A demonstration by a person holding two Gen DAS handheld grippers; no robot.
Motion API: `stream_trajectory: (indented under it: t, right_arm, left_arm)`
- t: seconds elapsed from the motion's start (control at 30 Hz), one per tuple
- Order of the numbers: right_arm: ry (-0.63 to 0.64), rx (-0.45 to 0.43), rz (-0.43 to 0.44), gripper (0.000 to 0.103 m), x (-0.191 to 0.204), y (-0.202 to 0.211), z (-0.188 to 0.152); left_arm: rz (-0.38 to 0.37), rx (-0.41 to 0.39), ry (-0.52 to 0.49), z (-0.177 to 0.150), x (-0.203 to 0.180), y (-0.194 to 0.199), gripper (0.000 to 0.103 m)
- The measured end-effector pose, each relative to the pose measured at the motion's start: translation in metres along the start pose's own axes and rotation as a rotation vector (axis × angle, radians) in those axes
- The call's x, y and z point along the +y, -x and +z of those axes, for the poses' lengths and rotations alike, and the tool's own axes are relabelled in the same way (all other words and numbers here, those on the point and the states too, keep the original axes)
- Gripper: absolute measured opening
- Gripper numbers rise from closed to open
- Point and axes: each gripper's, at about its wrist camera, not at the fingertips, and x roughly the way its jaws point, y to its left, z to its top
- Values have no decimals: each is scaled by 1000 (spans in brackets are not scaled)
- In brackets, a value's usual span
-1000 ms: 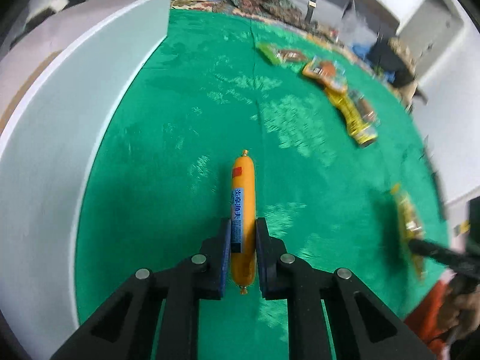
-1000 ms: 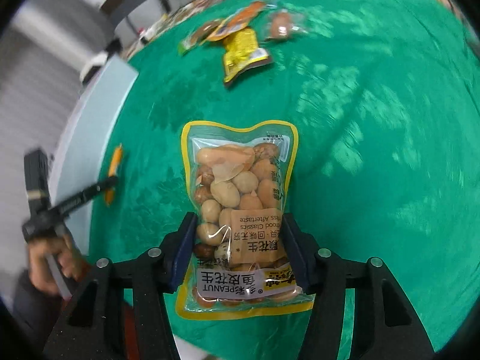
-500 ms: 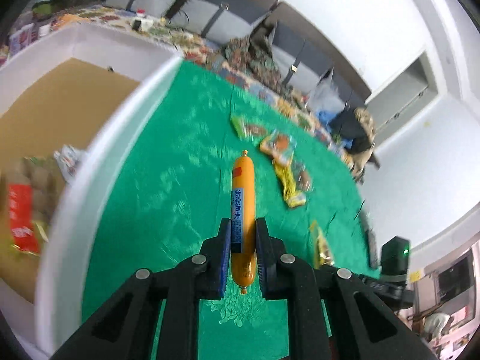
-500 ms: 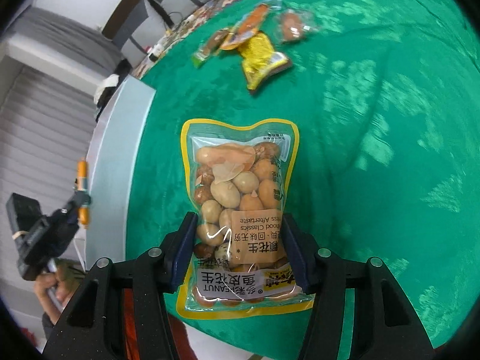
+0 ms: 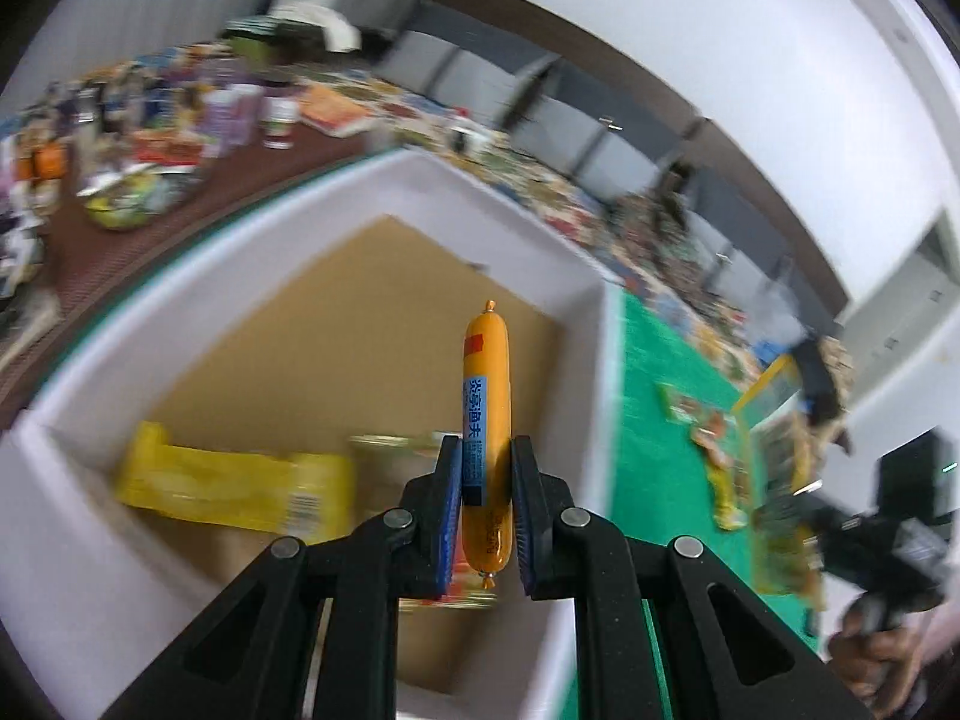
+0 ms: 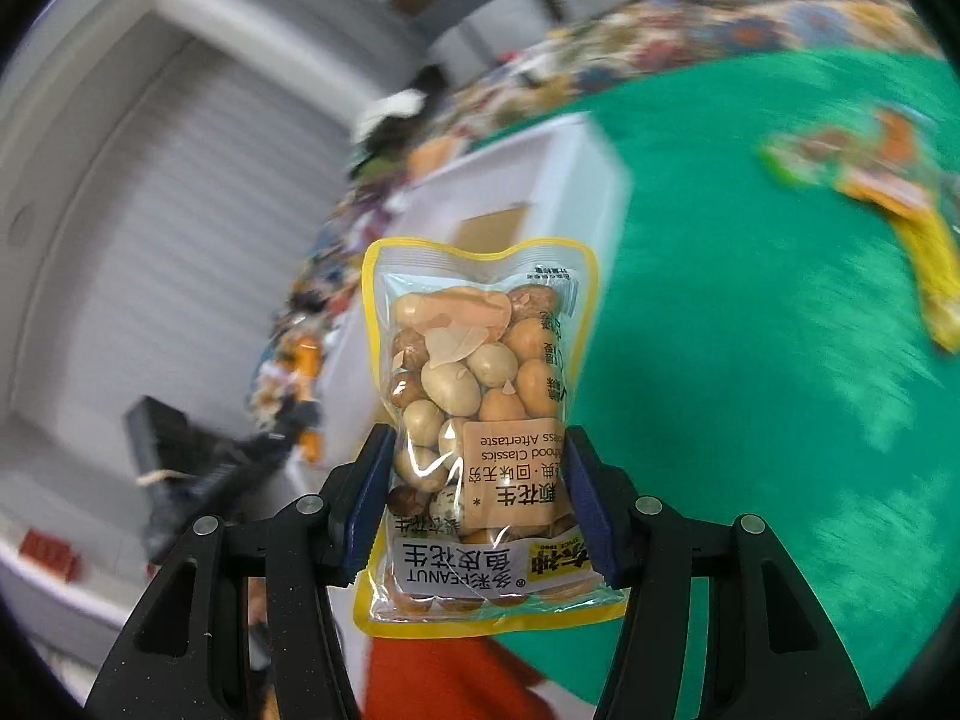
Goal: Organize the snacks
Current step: 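Carry sausage stick and peanut pouch over the white box and release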
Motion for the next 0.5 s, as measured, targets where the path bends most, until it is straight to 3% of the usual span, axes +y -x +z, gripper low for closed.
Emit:
stream_trajectory:
  t: [0.23, 0.27, 0.33, 0.37, 0.43, 0.5]
  right_arm:
    - [119, 66, 28, 60, 78, -91, 2]
    - [123, 74, 37, 65, 83, -104, -1]
    - [121, 123, 49, 70, 87, -131, -8]
    - [119, 134, 48, 70, 85, -131, -12]
    - [125, 136, 32, 70, 82, -129, -21]
    - [164, 76, -6, 70, 69, -109, -28]
  left_arm:
    - [154, 19, -2, -10, 53, -10, 15]
    - [174, 18, 8, -11, 55, -13, 21]
    - [200, 33, 51, -15, 65, -19, 55]
    - [214, 31, 71, -18, 68, -18, 79]
    - [231, -31, 95, -26, 70, -9, 85]
    - [215, -35, 93, -30, 67, -4, 85]
